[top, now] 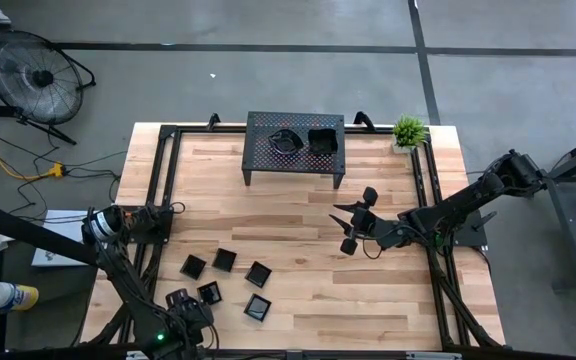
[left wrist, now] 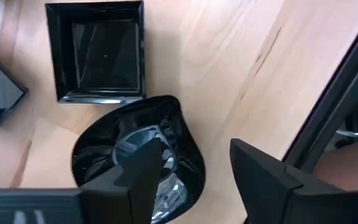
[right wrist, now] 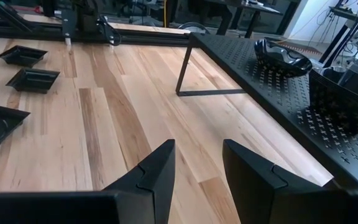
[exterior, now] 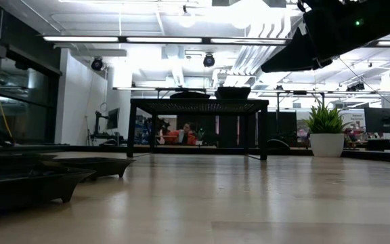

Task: Pick & Place Mini shaped plates
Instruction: Stack the black leaf shaped plate on top of the black leaf shaped plates on the shelf

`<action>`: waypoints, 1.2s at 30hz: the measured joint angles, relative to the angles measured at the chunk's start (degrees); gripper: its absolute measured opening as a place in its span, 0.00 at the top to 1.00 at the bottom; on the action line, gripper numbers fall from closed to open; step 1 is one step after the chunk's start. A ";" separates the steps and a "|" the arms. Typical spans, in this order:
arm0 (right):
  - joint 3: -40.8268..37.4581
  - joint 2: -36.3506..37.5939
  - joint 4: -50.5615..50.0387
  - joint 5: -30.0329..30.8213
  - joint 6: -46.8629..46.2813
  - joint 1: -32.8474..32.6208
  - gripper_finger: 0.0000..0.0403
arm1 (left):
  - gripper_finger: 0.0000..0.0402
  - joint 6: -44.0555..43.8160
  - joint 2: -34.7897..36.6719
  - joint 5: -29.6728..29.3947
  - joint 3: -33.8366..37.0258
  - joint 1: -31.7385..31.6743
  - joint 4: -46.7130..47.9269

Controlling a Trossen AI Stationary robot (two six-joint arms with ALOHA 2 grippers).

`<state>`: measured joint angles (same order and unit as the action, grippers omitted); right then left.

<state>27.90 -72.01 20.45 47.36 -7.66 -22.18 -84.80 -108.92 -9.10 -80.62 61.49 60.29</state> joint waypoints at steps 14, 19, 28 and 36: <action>-0.01 0.00 -2.25 0.02 -1.31 -0.01 0.68 | 0.53 -2.54 -3.38 2.75 0.02 -0.04 0.33; 0.00 0.00 -2.25 0.02 -1.35 -0.01 0.68 | 0.53 -2.79 -3.96 2.75 0.02 -0.04 0.60; -1.00 0.00 -1.45 0.02 -1.38 0.01 0.68 | 0.53 -3.83 -5.74 5.66 0.02 0.02 2.61; -3.85 0.00 0.55 0.01 -4.42 0.00 0.68 | 0.60 -3.58 -6.19 5.75 0.02 0.00 2.33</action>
<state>24.05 -72.01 20.99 47.37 -12.08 -22.18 -88.38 -115.11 -3.36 -80.60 61.49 62.62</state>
